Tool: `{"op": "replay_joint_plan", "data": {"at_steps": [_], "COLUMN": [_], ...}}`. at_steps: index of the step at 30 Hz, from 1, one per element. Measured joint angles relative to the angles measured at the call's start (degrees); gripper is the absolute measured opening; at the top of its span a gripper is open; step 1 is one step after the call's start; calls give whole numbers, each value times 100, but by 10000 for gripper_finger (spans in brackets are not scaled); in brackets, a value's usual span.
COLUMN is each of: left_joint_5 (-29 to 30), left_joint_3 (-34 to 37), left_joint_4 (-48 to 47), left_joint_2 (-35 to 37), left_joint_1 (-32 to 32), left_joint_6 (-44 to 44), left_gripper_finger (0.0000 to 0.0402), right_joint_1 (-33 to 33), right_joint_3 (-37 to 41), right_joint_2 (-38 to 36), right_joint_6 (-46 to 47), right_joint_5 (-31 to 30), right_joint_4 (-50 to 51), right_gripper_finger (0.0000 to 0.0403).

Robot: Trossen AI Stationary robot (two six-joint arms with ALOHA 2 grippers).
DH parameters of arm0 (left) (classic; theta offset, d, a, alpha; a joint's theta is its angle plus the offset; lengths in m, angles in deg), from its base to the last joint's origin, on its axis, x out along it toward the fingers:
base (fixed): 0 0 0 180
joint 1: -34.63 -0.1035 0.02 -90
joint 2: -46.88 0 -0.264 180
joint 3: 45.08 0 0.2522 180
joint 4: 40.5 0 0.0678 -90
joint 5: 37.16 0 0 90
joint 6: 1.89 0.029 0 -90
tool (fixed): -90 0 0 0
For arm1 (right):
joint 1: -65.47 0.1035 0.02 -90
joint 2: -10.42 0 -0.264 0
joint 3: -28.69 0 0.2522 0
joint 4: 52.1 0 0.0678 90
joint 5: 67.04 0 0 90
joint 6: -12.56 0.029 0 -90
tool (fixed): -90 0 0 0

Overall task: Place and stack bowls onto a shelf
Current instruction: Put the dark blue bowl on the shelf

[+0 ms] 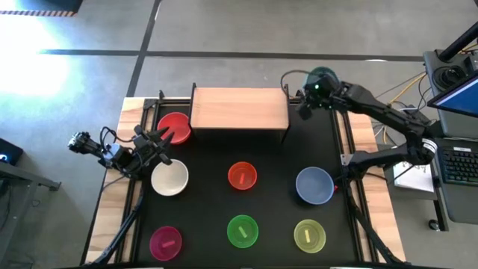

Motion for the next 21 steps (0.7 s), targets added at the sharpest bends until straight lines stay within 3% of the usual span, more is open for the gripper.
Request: {"op": "replay_joint_plan", "data": {"at_steps": [8,21], "left_joint_5": [0,-2], "left_joint_3": [2,0], "left_joint_4": [0,0], "left_joint_2": [0,-1], "left_joint_1": [-2,0], "left_joint_6": [2,2], "left_gripper_finger": [122,122], "right_joint_1": [260,1507], "right_joint_3": [-839,-888], "right_joint_2": [210,789], "right_joint_6": [-82,-477], "right_joint_5": [390,517], "right_joint_4": [-112,-1245], "right_gripper_finger": [8,8]}}
